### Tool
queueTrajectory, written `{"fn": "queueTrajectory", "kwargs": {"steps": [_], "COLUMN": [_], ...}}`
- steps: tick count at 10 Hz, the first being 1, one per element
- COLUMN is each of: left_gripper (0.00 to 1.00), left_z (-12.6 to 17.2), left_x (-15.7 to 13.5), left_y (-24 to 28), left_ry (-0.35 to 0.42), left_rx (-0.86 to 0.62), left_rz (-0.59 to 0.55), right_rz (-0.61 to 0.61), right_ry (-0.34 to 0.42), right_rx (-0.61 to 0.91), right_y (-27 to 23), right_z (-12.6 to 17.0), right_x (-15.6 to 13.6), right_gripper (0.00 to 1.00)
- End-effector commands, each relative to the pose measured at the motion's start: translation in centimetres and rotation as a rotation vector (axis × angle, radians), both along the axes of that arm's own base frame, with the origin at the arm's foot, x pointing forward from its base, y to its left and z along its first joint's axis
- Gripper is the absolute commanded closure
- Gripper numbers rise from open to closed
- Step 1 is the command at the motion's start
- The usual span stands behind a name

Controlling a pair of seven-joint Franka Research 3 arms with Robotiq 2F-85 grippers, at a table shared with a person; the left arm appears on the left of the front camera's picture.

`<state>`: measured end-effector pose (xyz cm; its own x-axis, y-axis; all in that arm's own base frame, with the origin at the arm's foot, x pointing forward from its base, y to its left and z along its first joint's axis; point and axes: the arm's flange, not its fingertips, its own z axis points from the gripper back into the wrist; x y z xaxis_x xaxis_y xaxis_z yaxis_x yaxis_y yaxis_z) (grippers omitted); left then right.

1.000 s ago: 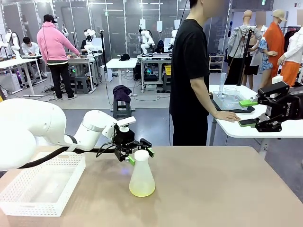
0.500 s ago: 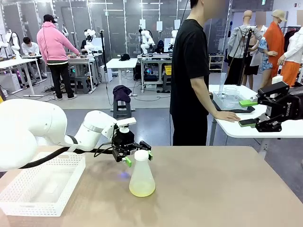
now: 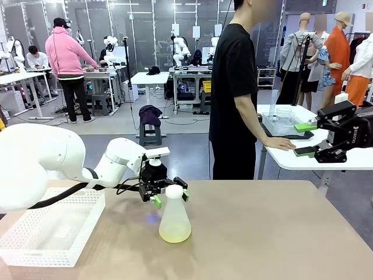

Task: Prepare the solutions needed for the experiment.
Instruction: When the human places the Big flask in the center of the table, pick up the Big flask and place it in the left Organizing basket.

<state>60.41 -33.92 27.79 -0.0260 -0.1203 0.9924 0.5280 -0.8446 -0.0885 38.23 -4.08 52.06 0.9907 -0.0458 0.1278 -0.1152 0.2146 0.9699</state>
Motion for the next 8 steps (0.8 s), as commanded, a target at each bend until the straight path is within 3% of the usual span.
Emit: {"fn": "queueTrajectory", "kwargs": {"steps": [1,2,8], "left_gripper": [0.0,0.0,0.6], "left_z": [-0.5,-0.48,-0.81], "left_x": [0.93,0.93,0.82], "left_y": [-0.32,-0.27,-0.42], "left_ry": [-0.01,-0.008,0.006], "left_rx": [-0.014,-0.032,-0.062], "left_rz": [-0.029,-0.024,-0.043], "right_rz": [0.001,0.001,0.001], "right_ry": [-0.012,-0.012,-0.012], "right_rx": [0.005,0.005,0.005], "right_y": [-0.01,-0.01,-0.01], "right_z": [0.07,0.07,0.07], "right_x": [-0.01,-0.01,-0.01], "right_gripper": [0.35,0.35,0.35]}}
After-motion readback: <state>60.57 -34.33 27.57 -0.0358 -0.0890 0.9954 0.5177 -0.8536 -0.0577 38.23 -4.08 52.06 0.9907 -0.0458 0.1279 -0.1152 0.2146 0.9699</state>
